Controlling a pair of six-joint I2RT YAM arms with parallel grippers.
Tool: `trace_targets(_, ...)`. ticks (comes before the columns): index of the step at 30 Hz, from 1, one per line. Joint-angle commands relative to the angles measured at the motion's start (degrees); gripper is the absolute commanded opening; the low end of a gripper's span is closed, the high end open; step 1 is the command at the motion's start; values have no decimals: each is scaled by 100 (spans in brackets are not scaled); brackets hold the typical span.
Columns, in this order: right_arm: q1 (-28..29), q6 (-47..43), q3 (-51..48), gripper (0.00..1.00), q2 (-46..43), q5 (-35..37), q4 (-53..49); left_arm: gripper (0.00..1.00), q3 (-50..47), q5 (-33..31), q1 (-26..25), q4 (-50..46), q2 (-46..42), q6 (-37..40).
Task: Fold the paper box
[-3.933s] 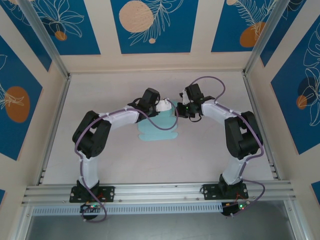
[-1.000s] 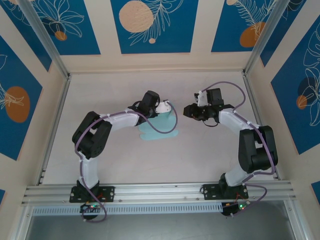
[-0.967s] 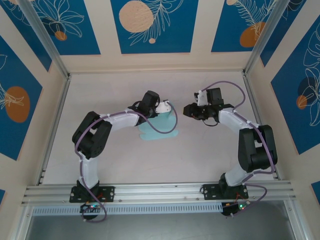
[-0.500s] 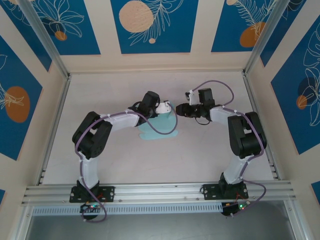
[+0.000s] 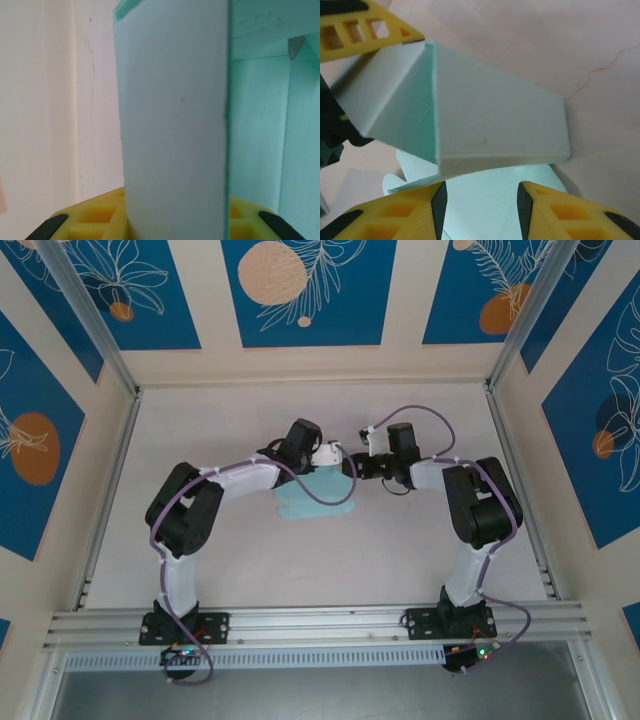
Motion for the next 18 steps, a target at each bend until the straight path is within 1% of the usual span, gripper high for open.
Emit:
trace_targets(1, 88, -137, -196, 46, 55, -190, 474, 26, 116, 197, -60, -997, 333, 154)
trace_targets(4, 102, -81, -378, 50, 72, -130, 852, 27, 242, 335, -43, -1300, 360, 113)
trace_targets(9, 130, -52, -316, 50, 221, 112, 1076, 27, 402, 357, -39, -1555, 380, 218)
trace_targets(10, 132, -48, -266, 50, 261, 108, 1089, 27, 446, 357, -39, -1616, 386, 222)
trace_targets(12, 129, -64, -217, 50, 325, -137, 1180, 27, 515, 334, -39, -1682, 415, 221)
trace_targets(14, 153, -112, -194, 54, 337, -286, 1127, 27, 567, 297, -40, -1740, 439, 221)
trace_targets(16, 183, -169, -323, 60, 250, -247, 1102, 27, 582, 284, -39, -1758, 457, 218)
trace_targets(18, 184, -130, -535, 64, 101, -200, 1191, 27, 589, 259, -41, -1739, 458, 219)
